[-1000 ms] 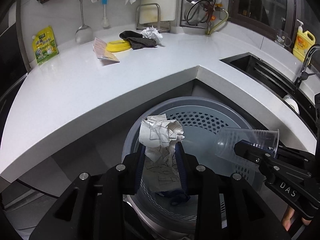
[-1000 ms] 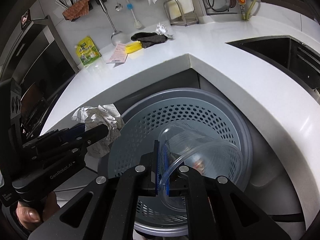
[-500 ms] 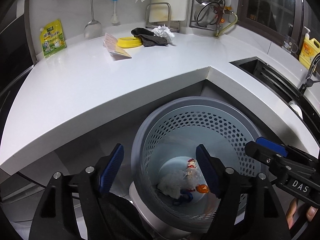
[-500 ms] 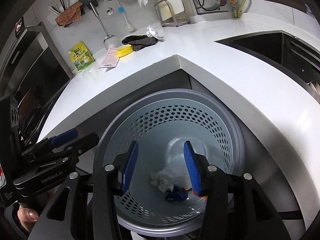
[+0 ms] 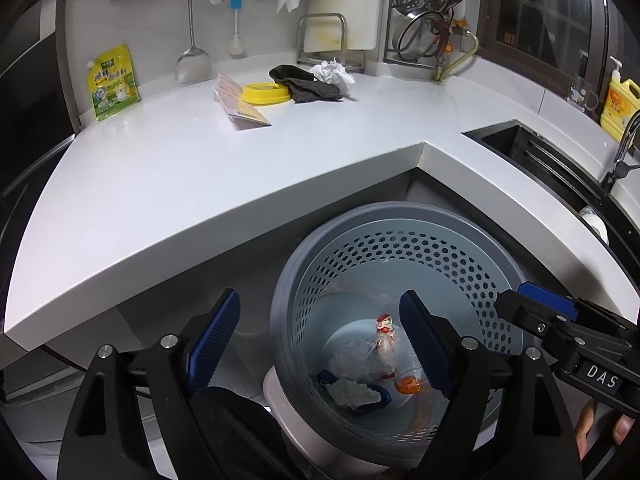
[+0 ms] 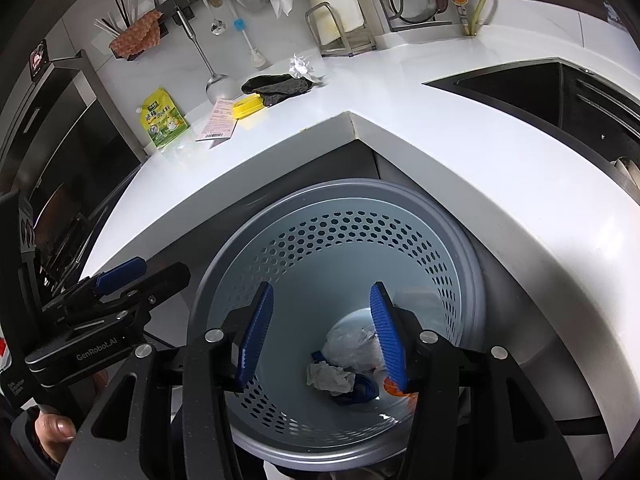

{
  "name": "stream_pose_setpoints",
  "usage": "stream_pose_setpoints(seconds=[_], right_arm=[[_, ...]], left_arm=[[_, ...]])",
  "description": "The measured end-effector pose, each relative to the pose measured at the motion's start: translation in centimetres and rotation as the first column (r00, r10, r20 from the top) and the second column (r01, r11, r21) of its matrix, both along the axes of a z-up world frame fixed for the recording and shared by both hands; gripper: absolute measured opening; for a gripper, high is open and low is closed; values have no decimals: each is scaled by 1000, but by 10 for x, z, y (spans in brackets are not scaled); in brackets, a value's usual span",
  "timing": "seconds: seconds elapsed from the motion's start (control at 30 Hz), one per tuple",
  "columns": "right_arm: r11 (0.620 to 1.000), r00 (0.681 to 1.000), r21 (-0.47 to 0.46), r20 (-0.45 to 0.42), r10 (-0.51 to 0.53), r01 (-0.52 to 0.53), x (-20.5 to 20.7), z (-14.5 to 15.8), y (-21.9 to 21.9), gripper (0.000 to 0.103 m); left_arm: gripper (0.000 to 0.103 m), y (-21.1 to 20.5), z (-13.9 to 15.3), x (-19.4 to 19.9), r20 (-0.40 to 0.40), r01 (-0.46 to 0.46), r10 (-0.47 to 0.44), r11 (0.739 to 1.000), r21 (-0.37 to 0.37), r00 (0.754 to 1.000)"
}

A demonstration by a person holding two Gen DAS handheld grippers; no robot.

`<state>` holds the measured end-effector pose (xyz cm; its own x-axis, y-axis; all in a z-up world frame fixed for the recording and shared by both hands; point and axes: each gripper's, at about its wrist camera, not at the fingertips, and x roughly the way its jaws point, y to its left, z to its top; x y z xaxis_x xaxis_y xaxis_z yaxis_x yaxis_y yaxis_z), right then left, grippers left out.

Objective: Collect trash
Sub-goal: 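Move both tools back over the countertop toward the remaining trash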

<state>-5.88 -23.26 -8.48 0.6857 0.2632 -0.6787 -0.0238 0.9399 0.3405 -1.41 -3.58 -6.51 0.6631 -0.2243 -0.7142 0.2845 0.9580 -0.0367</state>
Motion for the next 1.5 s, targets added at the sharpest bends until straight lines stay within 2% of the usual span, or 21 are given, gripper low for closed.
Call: stream_pose_setpoints(seconds=[0.37, 0.63, 0.87, 1.1, 1.33, 1.5], right_arm=[[999, 1000, -52, 25, -9, 11, 0, 9, 5, 55], [995, 998, -95, 65, -13, 19, 13, 23, 10, 67], [993, 995, -119, 97, -1, 13, 35, 40, 13, 68], [989, 989, -149, 145, 30, -8, 71, 65, 16, 72], [990, 987, -140, 154, 55, -33, 120, 75, 10, 73], [984, 986, -168, 150, 76, -50, 161, 77, 7, 73]], left_arm=[[93, 7, 13, -1, 49, -28, 28, 1000, -9, 998], [96, 15, 31, 9, 94, -41, 44, 999, -33, 995], [96, 26, 52, 28, 139, -67, 73, 996, -52, 988], [96, 38, 71, 62, 160, -120, 130, 990, -72, 979], [97, 50, 78, 110, 137, -195, 211, 973, -123, 968], [97, 59, 78, 144, 128, -257, 273, 957, -132, 953]])
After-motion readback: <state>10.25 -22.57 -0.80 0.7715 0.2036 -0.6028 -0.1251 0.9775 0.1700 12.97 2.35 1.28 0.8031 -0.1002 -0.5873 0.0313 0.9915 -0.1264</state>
